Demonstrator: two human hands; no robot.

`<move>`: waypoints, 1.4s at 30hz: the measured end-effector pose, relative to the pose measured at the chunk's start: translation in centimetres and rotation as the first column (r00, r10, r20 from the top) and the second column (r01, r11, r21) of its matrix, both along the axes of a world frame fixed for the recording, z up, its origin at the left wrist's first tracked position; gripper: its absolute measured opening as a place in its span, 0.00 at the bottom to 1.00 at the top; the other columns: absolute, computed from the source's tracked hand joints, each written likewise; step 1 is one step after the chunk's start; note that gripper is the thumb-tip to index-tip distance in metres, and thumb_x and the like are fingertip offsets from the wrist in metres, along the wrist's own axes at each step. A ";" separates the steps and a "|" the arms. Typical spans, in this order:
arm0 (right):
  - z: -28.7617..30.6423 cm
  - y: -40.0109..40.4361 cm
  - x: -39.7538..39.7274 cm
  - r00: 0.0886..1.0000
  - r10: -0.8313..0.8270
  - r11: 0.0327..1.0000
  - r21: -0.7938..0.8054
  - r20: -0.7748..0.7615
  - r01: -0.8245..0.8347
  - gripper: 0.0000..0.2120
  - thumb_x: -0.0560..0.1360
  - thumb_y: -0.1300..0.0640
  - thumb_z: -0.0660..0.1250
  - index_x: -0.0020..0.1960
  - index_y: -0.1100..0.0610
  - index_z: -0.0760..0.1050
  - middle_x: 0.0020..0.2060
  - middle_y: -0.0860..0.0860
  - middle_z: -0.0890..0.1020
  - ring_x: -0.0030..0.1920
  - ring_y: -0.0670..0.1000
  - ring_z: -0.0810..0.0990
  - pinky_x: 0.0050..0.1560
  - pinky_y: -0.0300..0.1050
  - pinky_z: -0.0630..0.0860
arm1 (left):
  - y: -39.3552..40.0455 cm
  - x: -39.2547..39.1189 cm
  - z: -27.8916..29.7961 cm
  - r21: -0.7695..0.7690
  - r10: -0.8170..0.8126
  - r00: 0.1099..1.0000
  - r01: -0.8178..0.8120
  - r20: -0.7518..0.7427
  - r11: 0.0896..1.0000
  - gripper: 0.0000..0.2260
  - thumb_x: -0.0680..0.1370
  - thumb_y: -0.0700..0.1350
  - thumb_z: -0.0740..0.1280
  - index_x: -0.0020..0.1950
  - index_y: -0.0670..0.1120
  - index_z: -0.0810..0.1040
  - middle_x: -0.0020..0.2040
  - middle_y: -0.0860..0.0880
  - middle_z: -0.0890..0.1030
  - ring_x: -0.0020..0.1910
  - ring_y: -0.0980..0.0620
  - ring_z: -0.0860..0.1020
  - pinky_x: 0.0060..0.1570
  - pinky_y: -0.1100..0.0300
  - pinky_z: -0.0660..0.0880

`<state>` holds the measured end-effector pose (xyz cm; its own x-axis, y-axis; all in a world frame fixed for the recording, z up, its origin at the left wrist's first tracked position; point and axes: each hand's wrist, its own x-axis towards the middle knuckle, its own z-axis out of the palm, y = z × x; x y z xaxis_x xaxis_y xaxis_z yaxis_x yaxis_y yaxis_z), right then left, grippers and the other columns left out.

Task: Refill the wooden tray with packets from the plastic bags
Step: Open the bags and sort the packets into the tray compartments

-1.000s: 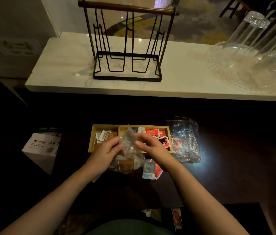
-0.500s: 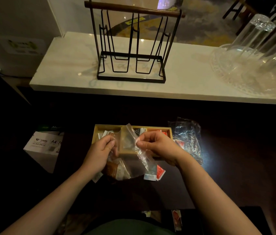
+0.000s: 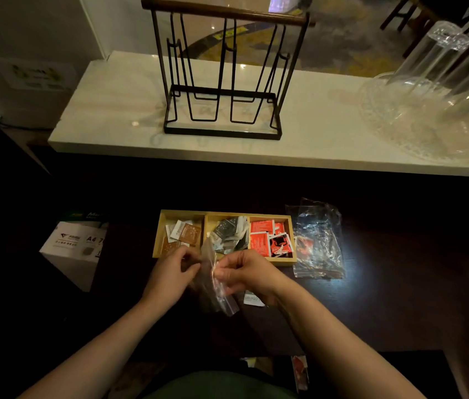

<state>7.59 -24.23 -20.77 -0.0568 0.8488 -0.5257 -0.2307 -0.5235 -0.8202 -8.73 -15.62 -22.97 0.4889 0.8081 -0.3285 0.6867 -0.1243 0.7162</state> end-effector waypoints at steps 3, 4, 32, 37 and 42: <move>-0.5 -0.2 -0.1 0.994 -0.094 0.995 -0.038 -0.054 0.092 0.05 0.75 0.65 0.67 0.42 0.59 0.79 0.29 0.45 0.81 0.31 0.42 0.79 0.32 0.34 0.78 | -0.4 0.0 0.8 0.059 0.083 0.996 -0.081 -0.042 0.995 0.03 0.76 0.45 0.68 0.44 0.50 0.75 0.45 0.52 0.77 0.39 0.55 0.76 0.34 0.65 0.70; -0.6 -0.2 -0.2 0.990 -0.123 0.991 -0.050 -0.067 0.120 0.05 0.75 0.65 0.67 0.42 0.59 0.79 0.29 0.45 0.81 0.30 0.41 0.79 0.31 0.34 0.77 | -0.8 0.1 1.2 -0.014 0.075 0.997 -0.075 0.001 0.997 0.05 0.76 0.46 0.67 0.41 0.50 0.74 0.42 0.51 0.78 0.37 0.54 0.76 0.31 0.65 0.70; 0.8 0.3 -2.7 0.972 -0.181 0.977 -0.087 0.148 0.195 0.11 0.71 0.73 0.67 0.53 0.69 0.76 0.39 0.58 0.81 0.35 0.50 0.80 0.34 0.36 0.79 | -2.2 1.9 3.4 -0.268 0.062 0.997 -0.046 0.050 0.962 0.11 0.79 0.48 0.64 0.46 0.43 0.82 0.40 0.43 0.85 0.34 0.47 0.84 0.33 0.49 0.83; 0.9 0.3 -2.7 0.965 -0.245 0.961 -0.111 0.093 0.255 0.13 0.72 0.71 0.68 0.55 0.72 0.75 0.39 0.58 0.81 0.36 0.49 0.80 0.34 0.36 0.78 | -2.2 1.6 3.1 -0.281 0.090 0.993 -0.065 0.079 0.957 0.09 0.80 0.43 0.61 0.46 0.43 0.79 0.40 0.42 0.84 0.34 0.46 0.84 0.36 0.45 0.83; 0.9 0.1 -2.9 0.962 -0.259 0.956 -0.117 0.089 0.268 0.08 0.72 0.72 0.67 0.51 0.69 0.76 0.34 0.54 0.79 0.32 0.46 0.78 0.31 0.34 0.77 | -2.3 1.6 2.7 -0.237 0.156 0.987 -0.142 0.041 0.961 0.06 0.80 0.44 0.61 0.44 0.46 0.72 0.39 0.42 0.83 0.32 0.45 0.84 0.35 0.44 0.82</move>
<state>4.67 -24.13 -19.91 0.2013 0.7545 -0.6246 -0.3175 -0.5530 -0.7703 -7.09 -17.90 -20.23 0.3928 0.7780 -0.4904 0.6402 0.1515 0.7531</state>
